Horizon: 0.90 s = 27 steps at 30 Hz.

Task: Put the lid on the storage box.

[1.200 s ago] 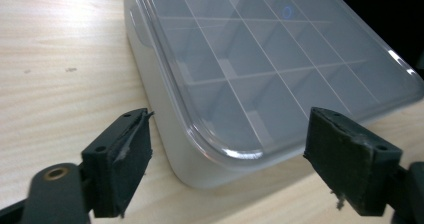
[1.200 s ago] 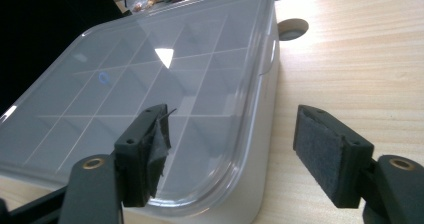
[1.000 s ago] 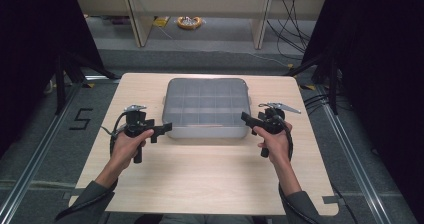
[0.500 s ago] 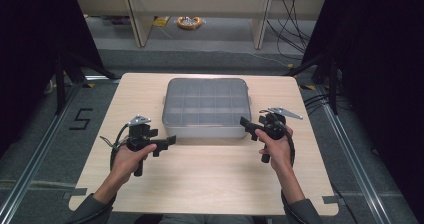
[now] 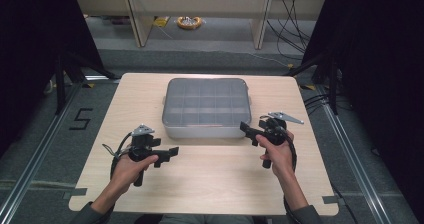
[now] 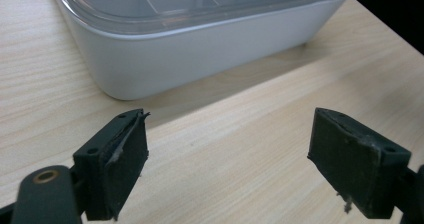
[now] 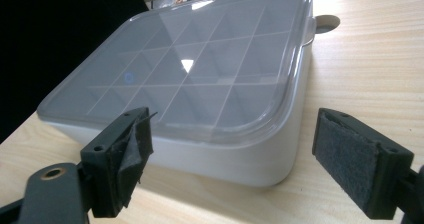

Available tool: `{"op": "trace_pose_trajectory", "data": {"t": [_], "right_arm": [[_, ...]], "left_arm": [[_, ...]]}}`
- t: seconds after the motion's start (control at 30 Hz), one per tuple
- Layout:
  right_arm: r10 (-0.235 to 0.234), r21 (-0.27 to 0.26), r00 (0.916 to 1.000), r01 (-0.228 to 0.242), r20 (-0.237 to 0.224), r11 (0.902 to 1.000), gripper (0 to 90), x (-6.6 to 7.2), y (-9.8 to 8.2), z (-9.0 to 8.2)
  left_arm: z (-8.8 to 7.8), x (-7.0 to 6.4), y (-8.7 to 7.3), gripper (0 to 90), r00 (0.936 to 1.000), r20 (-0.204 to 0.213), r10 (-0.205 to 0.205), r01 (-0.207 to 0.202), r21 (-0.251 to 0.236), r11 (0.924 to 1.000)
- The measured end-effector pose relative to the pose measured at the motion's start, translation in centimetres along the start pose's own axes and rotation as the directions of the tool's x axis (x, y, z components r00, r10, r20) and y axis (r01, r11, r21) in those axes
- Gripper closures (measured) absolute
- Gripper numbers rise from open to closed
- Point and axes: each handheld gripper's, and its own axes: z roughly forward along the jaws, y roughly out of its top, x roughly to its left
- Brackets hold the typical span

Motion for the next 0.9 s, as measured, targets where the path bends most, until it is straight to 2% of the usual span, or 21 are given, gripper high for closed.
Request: {"op": "trace_pose_trajectory", "data": {"t": [0.03, 0.07, 0.13, 0.2, 0.23, 0.27, 0.3, 0.33, 0.37, 0.4, 0.5, 0.53, 0.57, 0.6, 0.63, 0.67, 0.77, 0.8, 0.83, 0.87, 0.9], "right_arm": [[-0.025, 0.001, 0.9997, 0.025, 0.003, 0.9997, 17.1, 0.0, -0.1, -0.2], [-0.040, -0.003, 0.9992, 0.040, 0.001, 0.9992, 17.1, 0.0, -0.2, -0.2], [-0.024, 0.019, 0.9997, 0.024, 0.007, 0.9995, 17.1, 0.4, -0.3, -0.7], [-0.050, 0.005, 0.9987, 0.050, -0.006, 0.9987, 17.0, 0.4, -0.6, -0.9], [-0.048, 0.013, 0.9988, 0.048, -0.006, 0.9987, 17.0, 0.5, -0.7, -1.1], [0.003, 0.032, 0.9999, -0.002, -0.013, 0.9995, 17.0, 1.0, -1.0, -1.4], [-0.049, 0.013, 0.9987, 0.049, -0.018, 0.9987, 17.0, 0.6, -1.1, -1.3], [-0.048, 0.013, 0.9986, 0.048, -0.021, 0.9988, 17.0, 0.6, -1.3, -1.3], [-0.009, 0.039, 0.9998, 0.010, -0.018, 0.9992, 17.0, 1.0, -1.6, -1.5], [-0.048, 0.032, 0.9986, 0.049, -0.023, 0.9983, 17.0, 0.7, -1.7, -1.4], [-0.070, 0.045, 0.9975, 0.071, -0.010, 0.9965, 17.0, 0.8, -2.4, -1.5], [-0.012, 0.055, 0.9996, 0.014, -0.023, 0.9984, 17.1, 1.3, -2.6, -1.7], [-0.065, 0.040, 0.9976, 0.066, -0.024, 0.9970, 17.1, 1.0, -2.7, -1.6], [-0.068, 0.058, 0.9976, 0.069, -0.015, 0.9960, 17.1, 1.0, -2.8, -1.7], [-0.078, 0.043, 0.9967, 0.079, -0.024, 0.9960, 17.2, 1.0, -3.1, -1.7], [-0.072, 0.065, 0.9972, 0.073, -0.022, 0.9952, 17.2, 1.1, -3.2, -1.9], [-0.080, 0.072, 0.9964, 0.082, -0.030, 0.9940, 17.2, 1.3, -3.9, -2.0], [-0.094, 0.066, 0.9952, 0.096, -0.027, 0.9933, 17.2, 1.3, -4.1, -1.9], [-0.086, 0.086, 0.9960, 0.088, -0.025, 0.9924, 17.2, 1.5, -4.2, -2.1], [-0.088, 0.071, 0.9953, 0.091, -0.040, 0.9933, 17.2, 1.5, -4.5, -2.1], [-0.090, 0.085, 0.9952, 0.093, -0.040, 0.9921, 17.2, 1.6, -4.7, -2.2]], "left_arm": [[-0.1, -0.1, -0.1, 15.0, 0.9999, -0.004, 0.015, -0.015, 0.014, 0.9998], [-0.1, -0.2, -0.3, 15.0, 1.0000, 0.002, 0.006, -0.006, 0.008, 1.0000], [0.0, -0.4, -0.8, 15.0, 1.0000, 0.009, 0.005, -0.005, 0.013, 0.9999], [-0.1, -0.6, -1.5, 15.1, 0.9997, 0.021, 0.012, -0.013, 0.032, 0.9994], [-0.3, -0.5, -1.9, 15.1, 0.9991, 0.029, 0.032, -0.033, 0.049, 0.9982], [-0.3, -0.8, -2.2, 15.1, 0.9995, 0.024, 0.017, -0.018, 0.033, 0.9993], [-0.5, -0.8, -2.5, 15.1, 0.9994, 0.018, 0.028, -0.029, 0.035, 0.9990], [-0.7, -0.9, -2.8, 15.1, 0.9983, 0.006, 0.057, -0.058, 0.045, 0.9973], [-0.8, -0.9, -3.0, 15.1, 0.9980, 0.008, 0.062, -0.063, 0.043, 0.9971], [-0.9, -1.0, -3.2, 15.1, 0.9982, 0.001, 0.061, -0.061, 0.034, 0.9976], [-1.3, -0.8, -3.4, 15.1, 0.9977, -0.006, 0.067, -0.067, 0.037, 0.9970], [-1.4, -0.9, -3.5, 15.1, 0.9978, -0.007, 0.066, -0.065, 0.029, 0.9974], [-1.4, -1.0, -3.6, 15.1, 0.9979, -0.011, 0.063, -0.063, 0.021, 0.9978], [-1.4, -1.0, -3.9, 15.1, 0.9979, -0.015, 0.063, -0.062, 0.024, 0.9978], [-1.6, -0.8, -4.1, 15.1, 0.9962, -0.005, 0.087, -0.087, 0.049, 0.9950], [-1.5, -0.9, -4.3, 15.1, 0.9972, -0.005, 0.074, -0.074, 0.045, 0.9962], [-1.5, -0.9, -5.0, 15.1, 0.9957, -0.004, 0.093, -0.093, 0.078, 0.9926], [-1.4, -1.0, -5.1, 15.1, 0.9963, 0.003, 0.086, -0.086, 0.074, 0.9935], [-1.5, -0.9, -5.2, 15.1, 0.9955, 0.007, 0.094, -0.095, 0.082, 0.9921], [-1.5, -1.0, -5.3, 15.1, 0.9964, 0.005, 0.085, -0.085, 0.068, 0.9941], [-1.8, -1.0, -5.4, 15.1, 0.9948, 0.011, 0.101, -0.102, 0.090, 0.9907]]}}
